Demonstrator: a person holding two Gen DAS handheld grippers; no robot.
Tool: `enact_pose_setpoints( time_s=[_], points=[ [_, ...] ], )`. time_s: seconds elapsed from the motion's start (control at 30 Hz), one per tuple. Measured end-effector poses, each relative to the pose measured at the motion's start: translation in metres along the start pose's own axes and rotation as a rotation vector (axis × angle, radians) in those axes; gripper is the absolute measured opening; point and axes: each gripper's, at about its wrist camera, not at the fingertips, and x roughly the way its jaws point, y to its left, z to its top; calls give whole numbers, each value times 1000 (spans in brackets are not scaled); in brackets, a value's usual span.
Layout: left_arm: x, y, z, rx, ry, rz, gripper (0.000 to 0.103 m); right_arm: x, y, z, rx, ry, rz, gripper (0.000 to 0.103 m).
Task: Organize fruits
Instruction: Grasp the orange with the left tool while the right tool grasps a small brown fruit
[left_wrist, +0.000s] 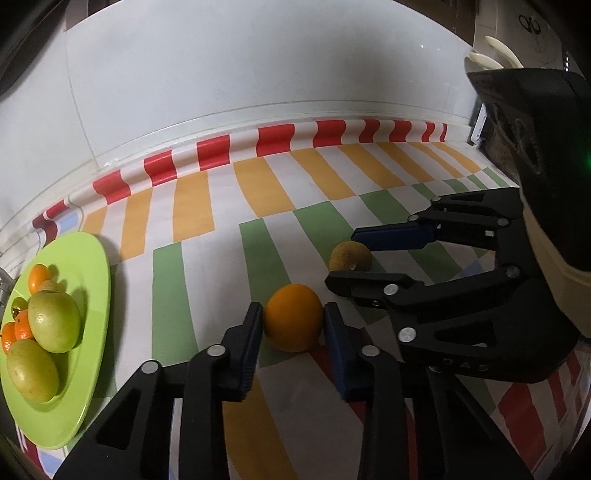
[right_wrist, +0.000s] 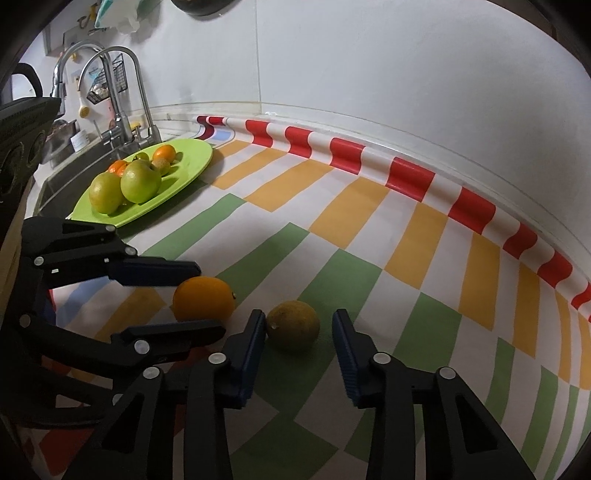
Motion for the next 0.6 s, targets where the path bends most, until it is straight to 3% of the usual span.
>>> enact_pose_setpoints(
  time_s=[0.1, 0.6],
  points=[
    [-1, 2, -1, -12, -1, 10, 33, 3, 1, 0, 4, 9, 7, 31],
    [-38, 10, -5, -80, -59, 40, 33, -28, 7, -5, 123, -43, -28, 31]
  ],
)
